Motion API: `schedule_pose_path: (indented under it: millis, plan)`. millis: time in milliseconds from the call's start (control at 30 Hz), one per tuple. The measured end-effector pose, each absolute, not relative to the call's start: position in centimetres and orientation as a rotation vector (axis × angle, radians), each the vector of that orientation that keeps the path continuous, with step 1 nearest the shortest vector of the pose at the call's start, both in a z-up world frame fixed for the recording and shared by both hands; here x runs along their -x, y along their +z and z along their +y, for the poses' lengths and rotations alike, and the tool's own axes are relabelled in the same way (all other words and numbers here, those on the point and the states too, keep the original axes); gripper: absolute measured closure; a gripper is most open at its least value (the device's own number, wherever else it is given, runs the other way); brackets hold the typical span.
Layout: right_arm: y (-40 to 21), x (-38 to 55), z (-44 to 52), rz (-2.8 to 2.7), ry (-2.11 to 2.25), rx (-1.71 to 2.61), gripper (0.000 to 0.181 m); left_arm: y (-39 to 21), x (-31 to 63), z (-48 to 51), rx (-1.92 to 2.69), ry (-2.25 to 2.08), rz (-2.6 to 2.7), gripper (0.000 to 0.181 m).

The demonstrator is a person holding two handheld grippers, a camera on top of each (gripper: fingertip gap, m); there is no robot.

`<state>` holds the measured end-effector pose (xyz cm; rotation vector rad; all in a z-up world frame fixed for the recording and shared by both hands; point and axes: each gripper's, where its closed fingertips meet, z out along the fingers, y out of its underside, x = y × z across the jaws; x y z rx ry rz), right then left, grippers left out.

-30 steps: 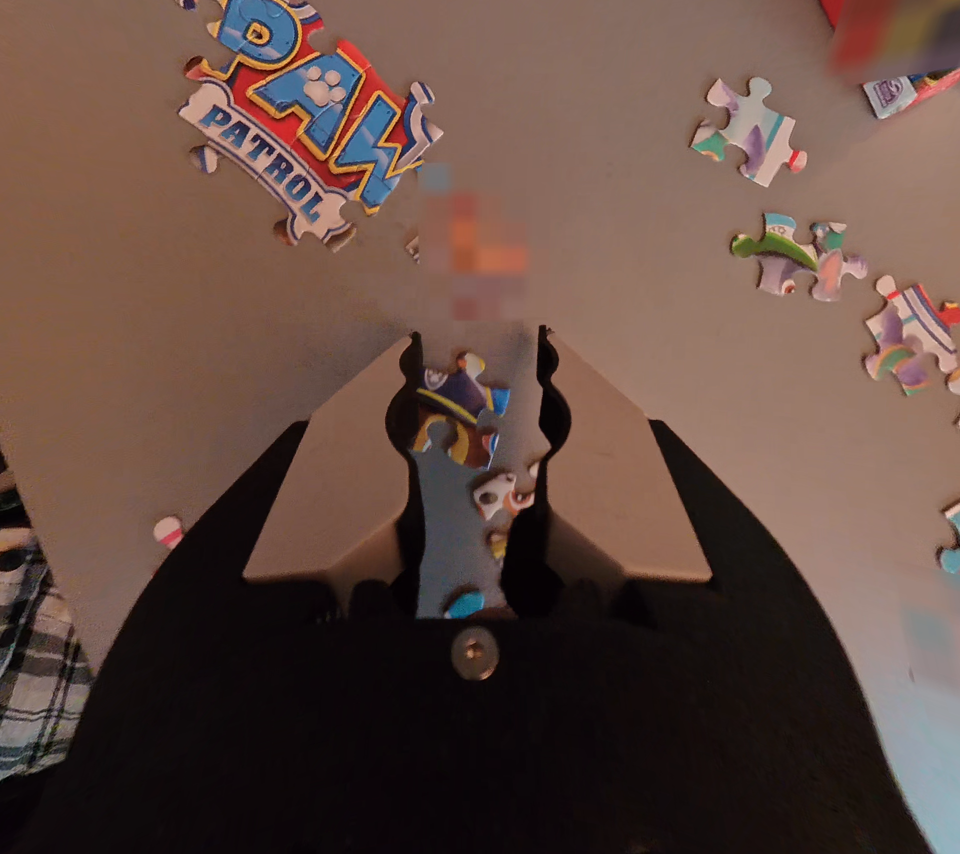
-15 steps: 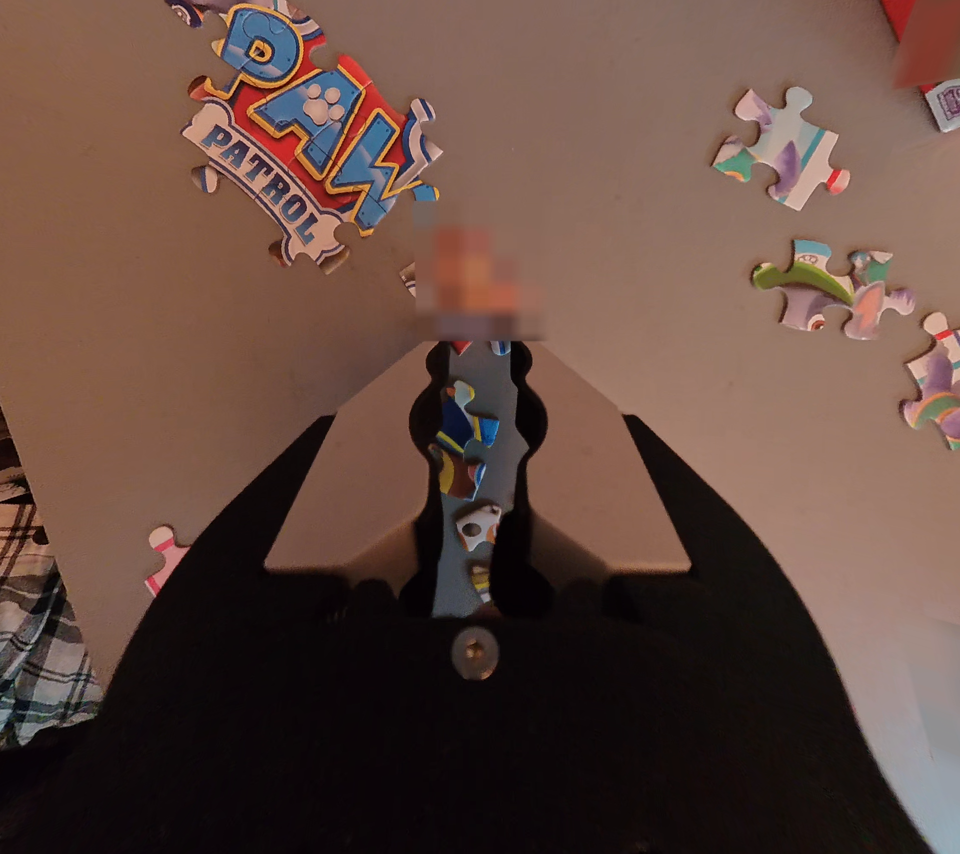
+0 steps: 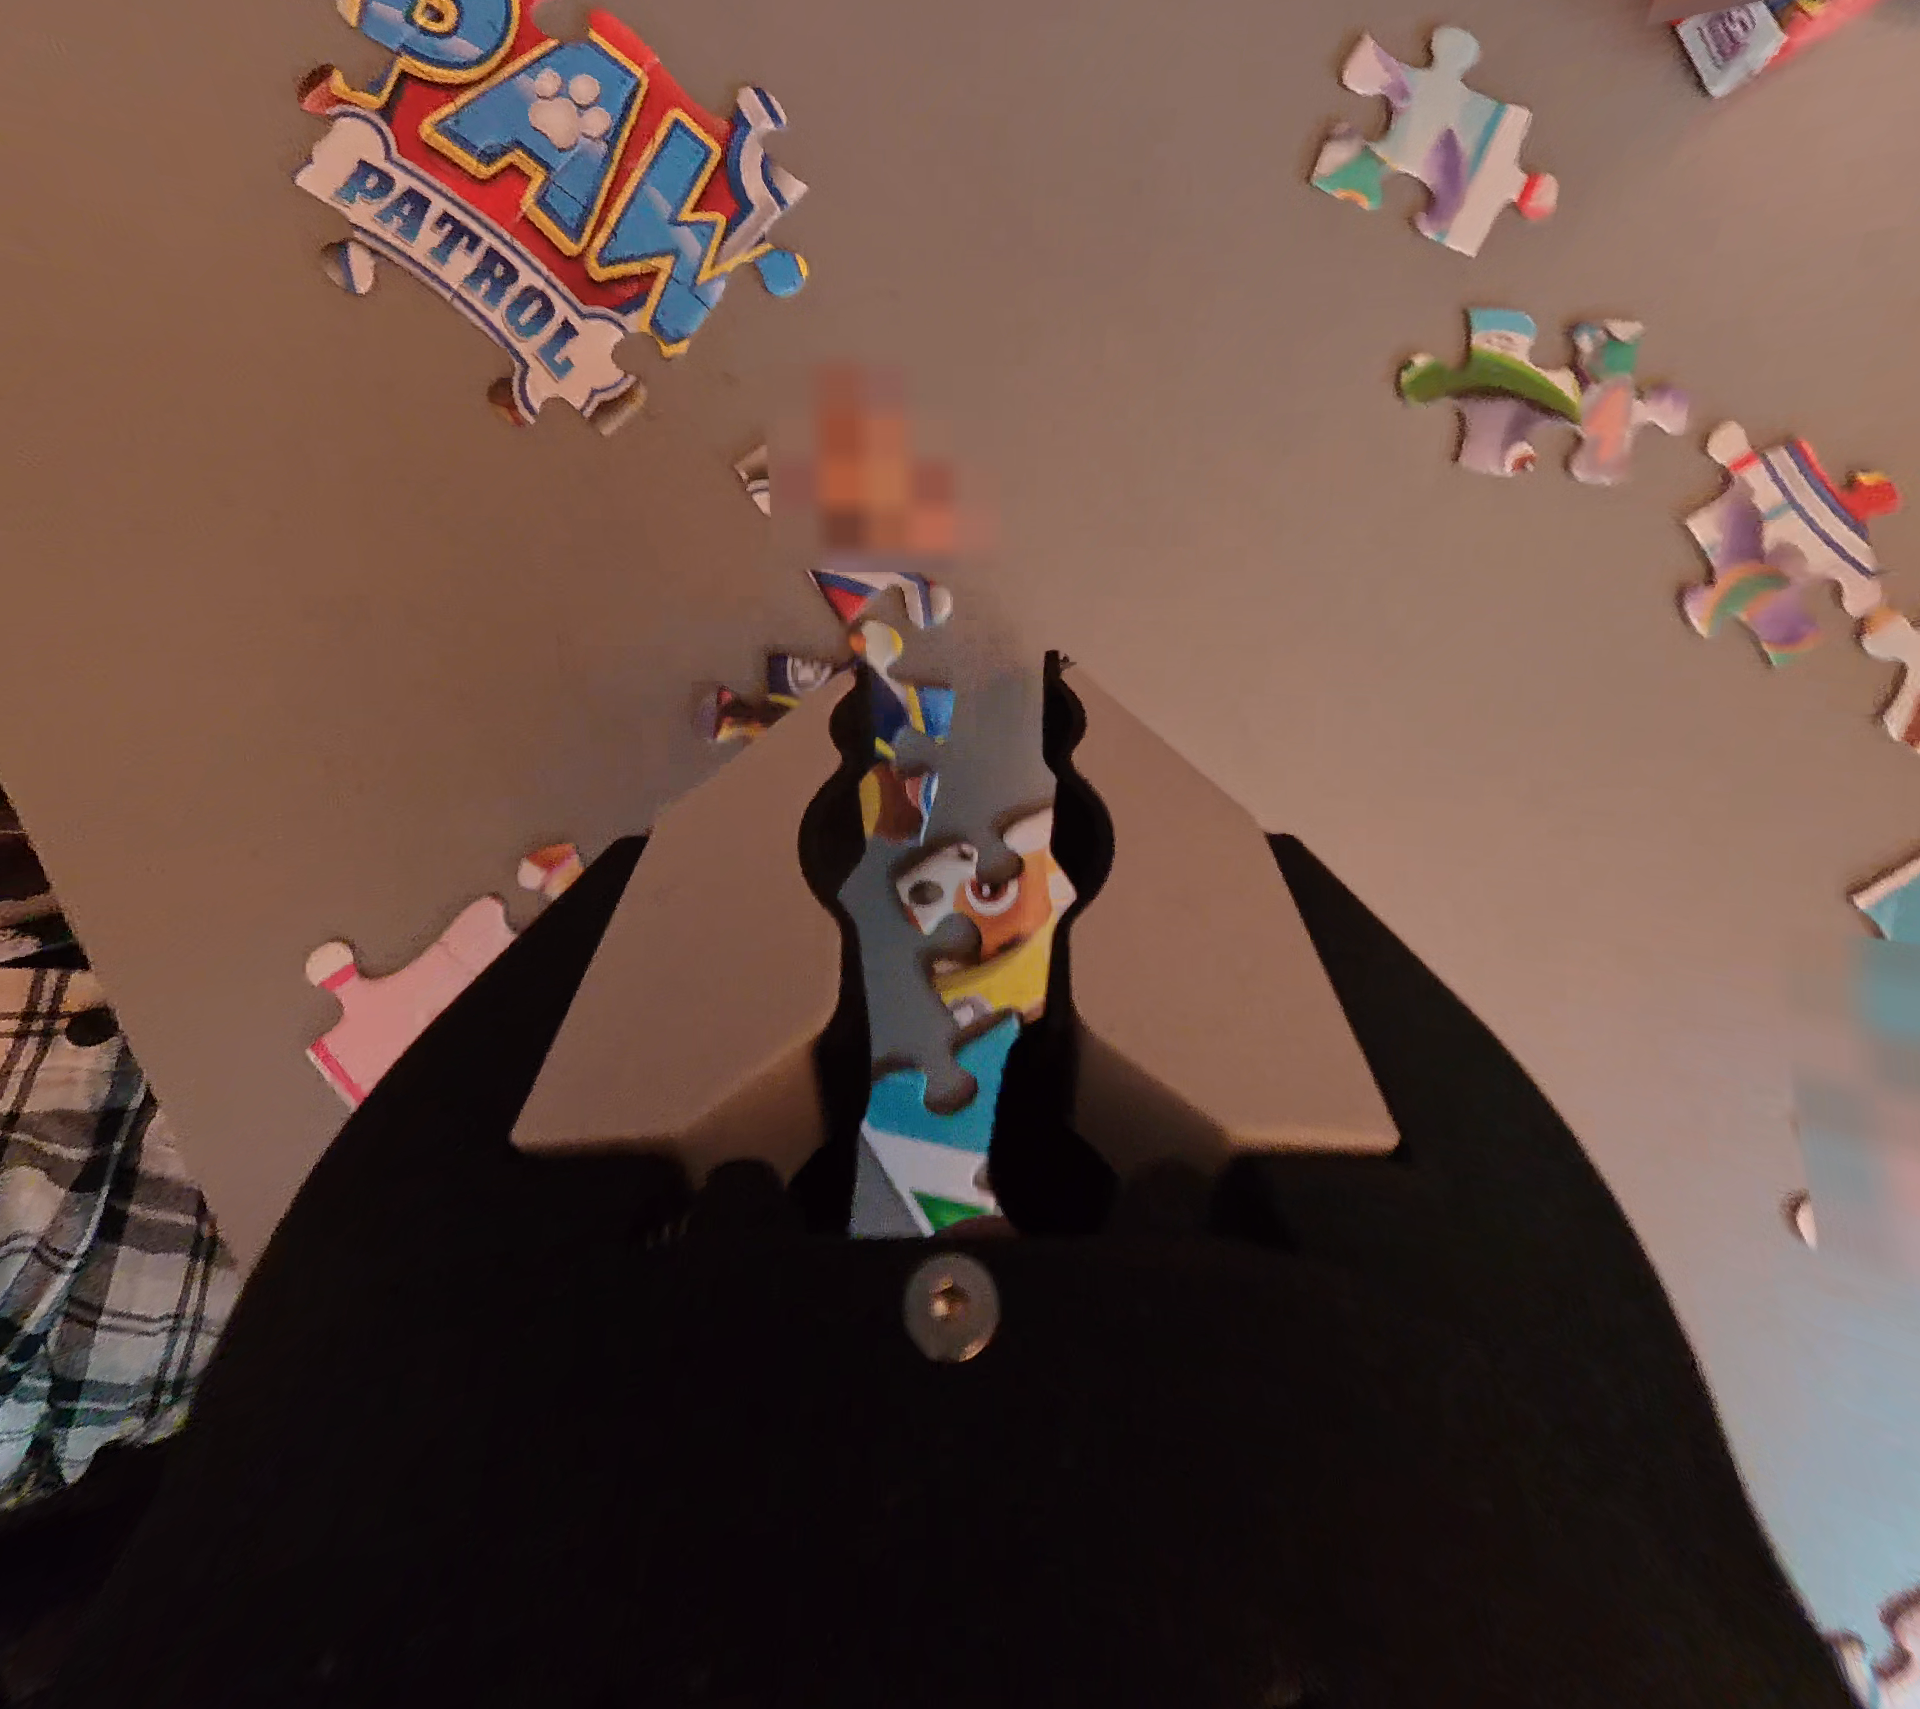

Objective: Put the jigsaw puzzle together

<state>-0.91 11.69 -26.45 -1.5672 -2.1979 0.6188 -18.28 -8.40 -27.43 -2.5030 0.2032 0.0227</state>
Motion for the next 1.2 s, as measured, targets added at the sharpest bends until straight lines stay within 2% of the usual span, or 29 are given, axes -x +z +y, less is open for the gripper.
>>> schedule_pose_path:
  millis: [367, 500, 700, 767, 833, 1200]
  plan:
    - [-26.3, -6.6, 9.0, -2.285, 0.702, 1.615, 0.143, -27.4, 15.9, -7.9, 2.466, 0.022, 0.258, 0.144]
    - [-26.0, -5.4, 9.6, -2.165, 0.74, 1.614, 0.142, -27.3, 15.8, -7.3, 2.455, 0.025, 0.262, 0.143]
    - [-27.4, -2.0, 9.8, -2.161, 0.696, 1.608, 0.127, -27.4, 15.6, -6.9, 2.451, 0.041, 0.258, 0.143]
    - [-27.6, -1.5, 9.8, -2.162, 0.707, 1.631, 0.13, -27.4, 15.7, -6.9, 2.449, 0.039, 0.252, 0.143]
    - [-27.6, -1.5, 10.0, -2.174, 0.69, 1.63, 0.144, -27.4, 15.7, -6.9, 2.447, 0.042, 0.248, 0.143]
    - [-27.5, -1.9, 8.4, -2.205, 0.734, 1.592, 0.145, -26.8, 15.7, -6.5, 2.419, 0.035, 0.26, 0.143]
